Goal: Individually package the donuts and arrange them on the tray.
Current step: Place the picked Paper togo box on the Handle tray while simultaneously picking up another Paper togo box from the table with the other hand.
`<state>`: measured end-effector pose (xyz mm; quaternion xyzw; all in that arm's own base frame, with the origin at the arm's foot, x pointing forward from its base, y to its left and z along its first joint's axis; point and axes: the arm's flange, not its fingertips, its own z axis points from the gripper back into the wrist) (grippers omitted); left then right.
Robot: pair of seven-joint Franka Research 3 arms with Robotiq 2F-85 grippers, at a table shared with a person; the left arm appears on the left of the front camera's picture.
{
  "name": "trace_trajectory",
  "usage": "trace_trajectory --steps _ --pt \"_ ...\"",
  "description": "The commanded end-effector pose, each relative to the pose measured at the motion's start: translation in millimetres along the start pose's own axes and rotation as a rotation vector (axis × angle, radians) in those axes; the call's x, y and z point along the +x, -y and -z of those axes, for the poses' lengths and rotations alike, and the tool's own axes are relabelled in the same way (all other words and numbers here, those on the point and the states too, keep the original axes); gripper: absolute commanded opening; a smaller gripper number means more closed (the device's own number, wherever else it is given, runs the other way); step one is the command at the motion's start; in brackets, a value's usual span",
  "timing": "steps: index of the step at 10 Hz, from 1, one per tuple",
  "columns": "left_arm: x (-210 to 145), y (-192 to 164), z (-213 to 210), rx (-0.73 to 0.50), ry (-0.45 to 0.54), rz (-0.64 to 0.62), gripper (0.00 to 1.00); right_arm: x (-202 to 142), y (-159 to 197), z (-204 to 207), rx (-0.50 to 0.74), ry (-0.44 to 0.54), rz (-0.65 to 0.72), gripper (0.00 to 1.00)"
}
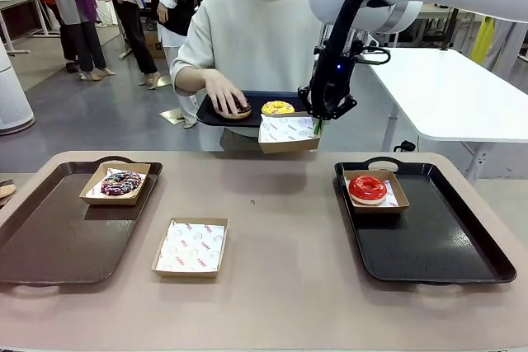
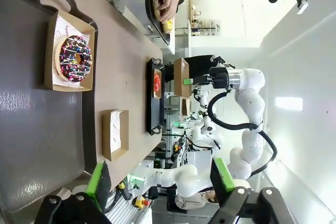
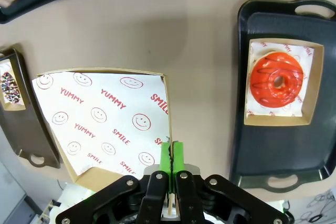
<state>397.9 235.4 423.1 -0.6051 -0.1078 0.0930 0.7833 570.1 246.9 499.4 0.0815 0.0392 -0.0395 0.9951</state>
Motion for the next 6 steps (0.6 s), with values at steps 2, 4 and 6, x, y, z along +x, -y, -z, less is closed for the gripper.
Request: trace_trajectory --steps 2,4,6 --pt "-0.3 1.4 -2.2 -0.010 -0.006 0.001 1.00 -2.0 1.3 0.7 0.000 0.004 0.005 0.00" --pt "-0.3 1.4 -2.2 -0.010 -0.006 0.001 1.00 -2.0 1.3 0.7 0.000 0.004 0.005 0.00" --pt "-0.3 1.4 -2.2 -0.010 -0.006 0.001 1.00 -2.0 1.3 0.7 0.000 0.004 0.005 0.00"
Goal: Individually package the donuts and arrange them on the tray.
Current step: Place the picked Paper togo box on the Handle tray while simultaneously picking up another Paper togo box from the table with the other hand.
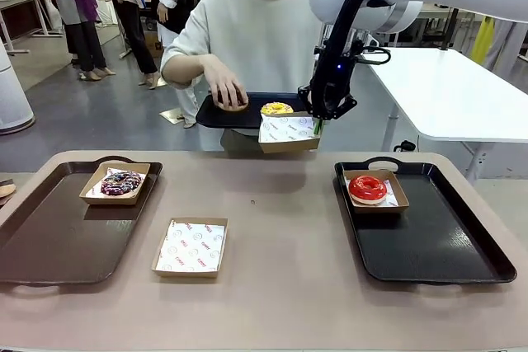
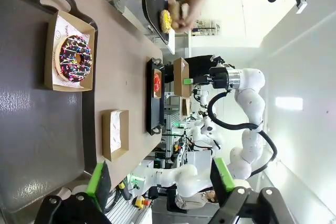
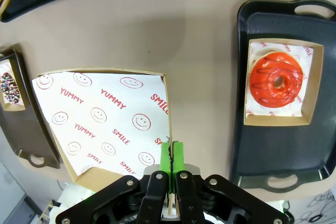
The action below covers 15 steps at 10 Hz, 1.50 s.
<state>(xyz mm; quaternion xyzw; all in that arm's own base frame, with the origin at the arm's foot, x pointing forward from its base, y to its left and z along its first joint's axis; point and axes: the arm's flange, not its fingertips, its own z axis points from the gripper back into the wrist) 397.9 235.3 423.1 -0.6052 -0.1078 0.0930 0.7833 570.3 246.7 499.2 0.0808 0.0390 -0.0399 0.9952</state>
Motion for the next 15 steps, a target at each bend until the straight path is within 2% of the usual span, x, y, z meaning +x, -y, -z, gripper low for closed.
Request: trace_trajectory --steps 1,15 --pt "-0.3 1.3 -2.3 -0.010 -0.006 0.001 1.00 -2.1 1.1 0.5 0.001 0.003 0.004 0.00" --pt "-0.3 1.3 -2.3 -0.010 -0.006 0.001 1.00 -2.1 1.1 0.5 0.001 0.003 0.004 0.00"
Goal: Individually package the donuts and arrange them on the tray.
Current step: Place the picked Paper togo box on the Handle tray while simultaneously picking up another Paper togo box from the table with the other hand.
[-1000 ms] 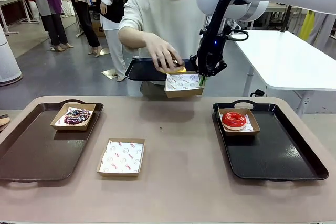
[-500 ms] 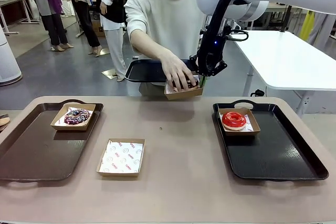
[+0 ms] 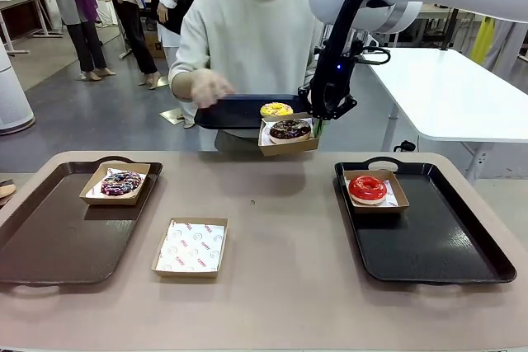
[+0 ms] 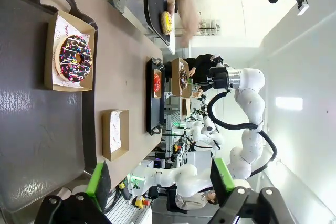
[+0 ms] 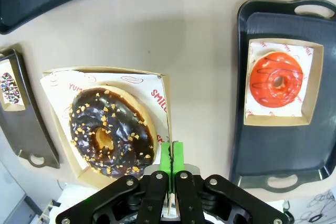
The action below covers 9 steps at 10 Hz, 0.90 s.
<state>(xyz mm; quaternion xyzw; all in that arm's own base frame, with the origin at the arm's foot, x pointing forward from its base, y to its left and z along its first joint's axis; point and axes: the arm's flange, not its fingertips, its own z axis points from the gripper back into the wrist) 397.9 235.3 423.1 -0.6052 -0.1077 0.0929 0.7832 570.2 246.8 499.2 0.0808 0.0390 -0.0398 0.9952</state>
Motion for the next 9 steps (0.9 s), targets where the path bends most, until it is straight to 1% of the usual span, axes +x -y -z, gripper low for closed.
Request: trace_trajectory --steps 1,5,6,7,8,9 --pt "0 1 -2 -0.009 -0.006 0.001 1.00 -2 1 0 0.002 0.003 0.004 0.00" --pt "0 0 0 0.000 0.000 0.000 1.00 0 0 0 0.000 0.000 0.000 0.01" --pt "5 12 5 0.064 -0.084 0.020 1.00 -9 16 -4 -0.023 0.014 -0.032 0.01" --pt "10 29 12 0.131 -0.122 0.038 1.00 -23 34 -12 -0.025 0.013 -0.050 0.01" --pt "14 53 22 0.215 -0.171 0.071 1.00 -41 53 -23 -0.046 0.025 -0.057 0.01" --pt "16 86 42 0.302 -0.239 0.105 1.00 -62 77 -36 -0.090 0.047 -0.058 0.01"
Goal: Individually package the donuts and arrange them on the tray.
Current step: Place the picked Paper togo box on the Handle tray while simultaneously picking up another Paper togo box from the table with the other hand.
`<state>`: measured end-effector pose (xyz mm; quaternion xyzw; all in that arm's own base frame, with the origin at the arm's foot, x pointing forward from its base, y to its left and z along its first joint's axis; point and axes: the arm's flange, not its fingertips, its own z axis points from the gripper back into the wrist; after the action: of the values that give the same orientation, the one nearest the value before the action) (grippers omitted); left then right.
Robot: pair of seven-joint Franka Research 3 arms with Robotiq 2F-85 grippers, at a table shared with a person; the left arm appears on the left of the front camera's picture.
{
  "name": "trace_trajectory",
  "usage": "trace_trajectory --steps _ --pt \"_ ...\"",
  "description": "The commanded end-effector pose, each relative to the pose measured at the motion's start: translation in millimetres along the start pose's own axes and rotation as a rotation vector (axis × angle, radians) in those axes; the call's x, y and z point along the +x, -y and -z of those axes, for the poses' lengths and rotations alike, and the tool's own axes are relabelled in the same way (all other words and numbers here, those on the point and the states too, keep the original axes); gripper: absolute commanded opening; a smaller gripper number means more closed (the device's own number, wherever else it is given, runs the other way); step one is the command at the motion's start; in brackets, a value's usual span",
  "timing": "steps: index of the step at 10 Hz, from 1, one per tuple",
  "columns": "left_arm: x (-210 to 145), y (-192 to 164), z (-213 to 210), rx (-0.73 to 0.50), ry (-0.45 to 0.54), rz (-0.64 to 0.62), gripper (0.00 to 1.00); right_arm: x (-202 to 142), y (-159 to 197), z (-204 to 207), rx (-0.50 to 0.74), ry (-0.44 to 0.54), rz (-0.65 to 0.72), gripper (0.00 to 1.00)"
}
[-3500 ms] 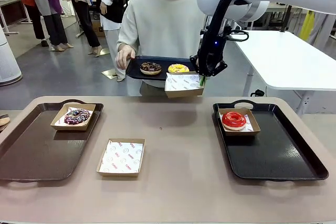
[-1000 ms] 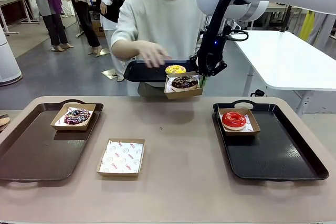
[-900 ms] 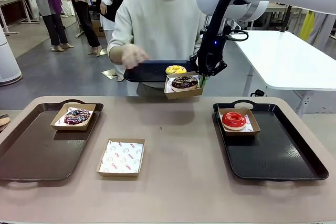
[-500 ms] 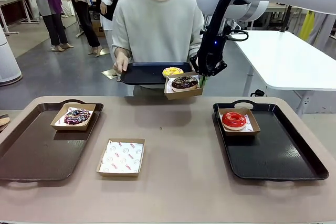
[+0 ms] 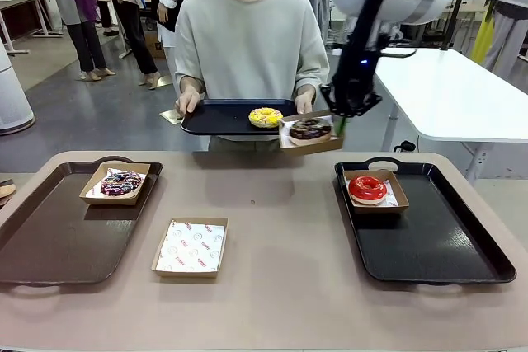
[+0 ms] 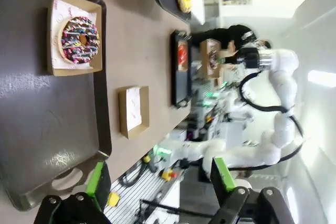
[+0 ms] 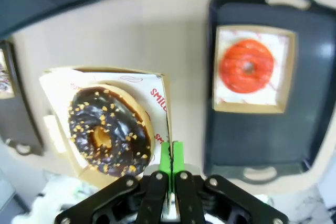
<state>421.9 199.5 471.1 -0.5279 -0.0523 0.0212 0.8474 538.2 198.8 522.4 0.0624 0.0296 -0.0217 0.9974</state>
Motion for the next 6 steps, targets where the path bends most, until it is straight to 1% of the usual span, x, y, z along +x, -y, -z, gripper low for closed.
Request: trace_trajectory --steps 1,2,3,4,6 --pt "10 52 17 0.163 -0.086 0.047 1.00 -42 44 -12 -0.055 0.034 -0.016 0.01" --pt "13 82 35 0.262 -0.129 0.083 1.00 -54 66 -13 -0.062 0.028 -0.039 0.01" --pt "13 104 54 0.345 -0.167 0.109 1.00 -61 85 -9 -0.057 0.030 -0.054 0.01" --pt "14 121 75 0.414 -0.190 0.130 1.00 -65 102 -2 -0.038 0.037 -0.044 0.01" --pt "13 142 123 0.565 -0.225 0.163 1.00 -79 130 16 -0.052 0.042 -0.031 0.01"
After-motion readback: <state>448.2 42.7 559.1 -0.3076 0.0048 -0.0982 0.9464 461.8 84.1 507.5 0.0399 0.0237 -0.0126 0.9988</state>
